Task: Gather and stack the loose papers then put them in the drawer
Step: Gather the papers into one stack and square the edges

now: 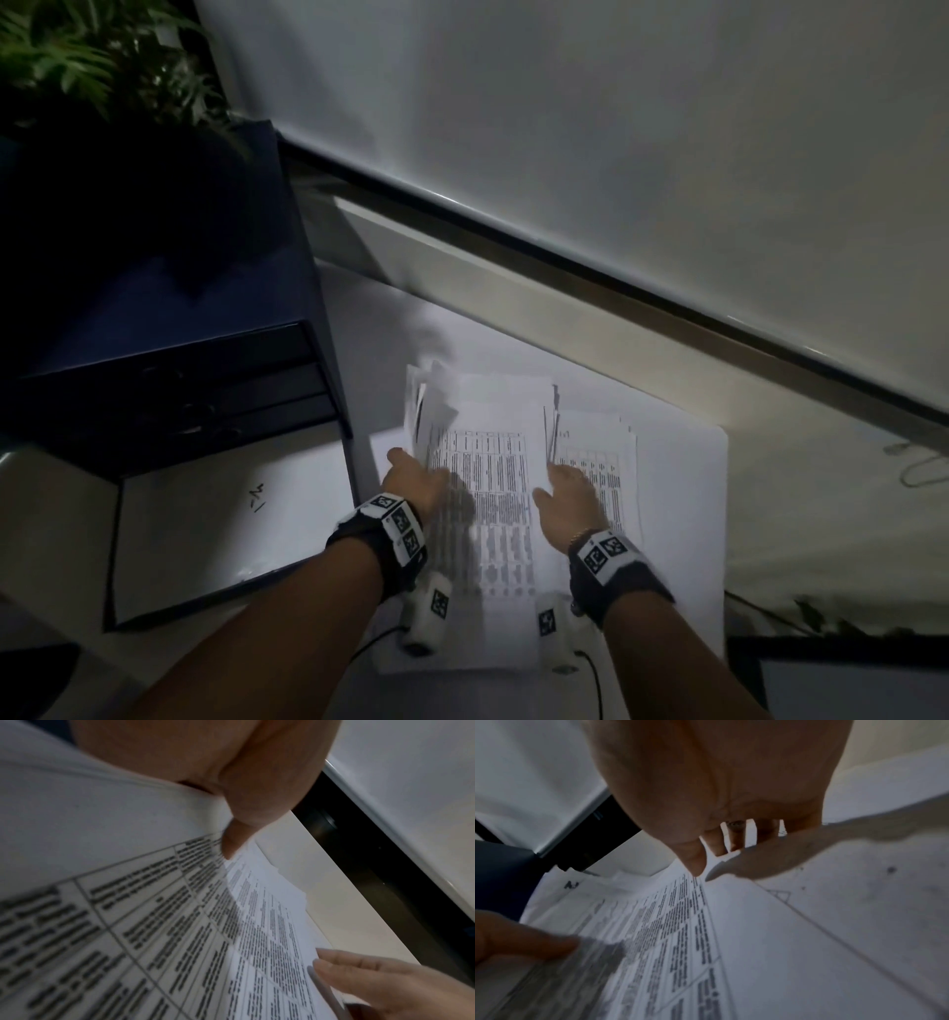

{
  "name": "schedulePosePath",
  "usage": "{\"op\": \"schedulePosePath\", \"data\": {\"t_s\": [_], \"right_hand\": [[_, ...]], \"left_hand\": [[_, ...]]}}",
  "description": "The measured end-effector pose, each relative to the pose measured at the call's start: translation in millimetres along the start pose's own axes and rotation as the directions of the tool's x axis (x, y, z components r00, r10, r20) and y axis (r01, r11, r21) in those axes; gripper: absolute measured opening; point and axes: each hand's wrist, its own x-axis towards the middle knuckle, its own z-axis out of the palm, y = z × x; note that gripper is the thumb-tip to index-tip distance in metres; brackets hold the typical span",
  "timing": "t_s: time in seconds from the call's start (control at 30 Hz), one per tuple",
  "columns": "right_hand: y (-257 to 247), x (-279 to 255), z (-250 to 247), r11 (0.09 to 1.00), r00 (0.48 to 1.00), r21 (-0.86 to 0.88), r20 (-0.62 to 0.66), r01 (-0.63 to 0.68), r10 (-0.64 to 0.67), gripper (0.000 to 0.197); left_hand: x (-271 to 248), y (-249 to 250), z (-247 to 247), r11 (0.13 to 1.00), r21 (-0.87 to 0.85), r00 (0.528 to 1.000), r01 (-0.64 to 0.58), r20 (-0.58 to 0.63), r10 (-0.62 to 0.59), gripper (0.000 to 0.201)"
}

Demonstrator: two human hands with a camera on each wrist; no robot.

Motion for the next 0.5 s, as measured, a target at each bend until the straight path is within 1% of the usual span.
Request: {"op": "schedulePosePath", "data": {"t_s": [0.07,0.1,0.13,0.2,0.23,0.27,0.33,0.37,0.4,0.43,0.47,0.5], "right_hand": [[5.8,-5.5,0.4,1.0,1.0,0.011,-0.006,-0.021,0.021,0.058],[10.6,-7.5,-1.0,0.998,0.999,0.043,-0.007,-0.046,0.046,0.063],[16.7,-9.0,-2.2,0.991,0.997,0.107,-0.007,-0.075,0.076,0.069],[24.8,-13.6,-8.0,0.95,0.993,0.296,-0.025,-0.103,0.115,0.084],[28.2,-15.9,-13.0,0.908,0.992,0.409,-0.038,-0.093,0.119,0.091],[29.8,-18.3,-19.3,0.842,0.993,0.535,-0.044,-0.068,0.109,0.097],[25.6,-27.7,-36.6,0.663,0.999,0.749,-0.034,-0.002,0.041,0.105],[19.5,-33.0,-47.4,0.583,0.999,0.812,-0.03,0.031,-0.011,0.101],[11.8,-39.3,-58.3,0.527,0.996,0.846,-0.049,0.077,-0.068,0.091],[1.3,-46.3,-69.7,0.494,0.989,0.858,-0.099,0.14,-0.108,0.074],[-10.5,-53.3,-81.2,0.477,0.976,0.852,-0.177,0.215,-0.125,0.055],[-21.4,-60.0,-92.6,0.473,0.955,0.829,-0.27,0.297,-0.127,0.038]], "left_hand": [[0.9,-1.2,1.2,0.999,0.001,0.997,-0.047,-0.067,0.047,0.038],[-0.2,-1.5,0.4,0.996,-0.028,0.993,-0.082,-0.083,0.08,0.032],[-2.8,-2.1,-1.2,0.99,-0.072,0.99,-0.122,-0.085,0.115,0.03],[-10.9,-1.9,-7.9,0.962,-0.164,0.975,-0.219,-0.082,0.208,0.032],[-15.5,-1.5,-12.5,0.936,-0.234,0.965,-0.264,-0.063,0.256,0.032],[-21.2,-0.4,-18.6,0.897,-0.327,0.951,-0.299,-0.03,0.307,0.035],[-32.5,2.1,-32.4,0.795,-0.494,0.903,-0.352,0.043,0.427,0.044],[-39.1,5.8,-40.2,0.749,-0.539,0.871,-0.385,0.056,0.488,0.046],[-45.2,10.4,-48.2,0.723,-0.545,0.843,-0.424,0.053,0.535,0.047],[-51.0,17.6,-56.9,0.701,-0.531,0.816,-0.476,0.031,0.578,0.046],[-56.4,26.3,-65.6,0.686,-0.477,0.786,-0.549,-0.015,0.618,0.044],[-61.1,35.4,-73.7,0.665,-0.402,0.746,-0.629,-0.074,0.662,0.04]]}}
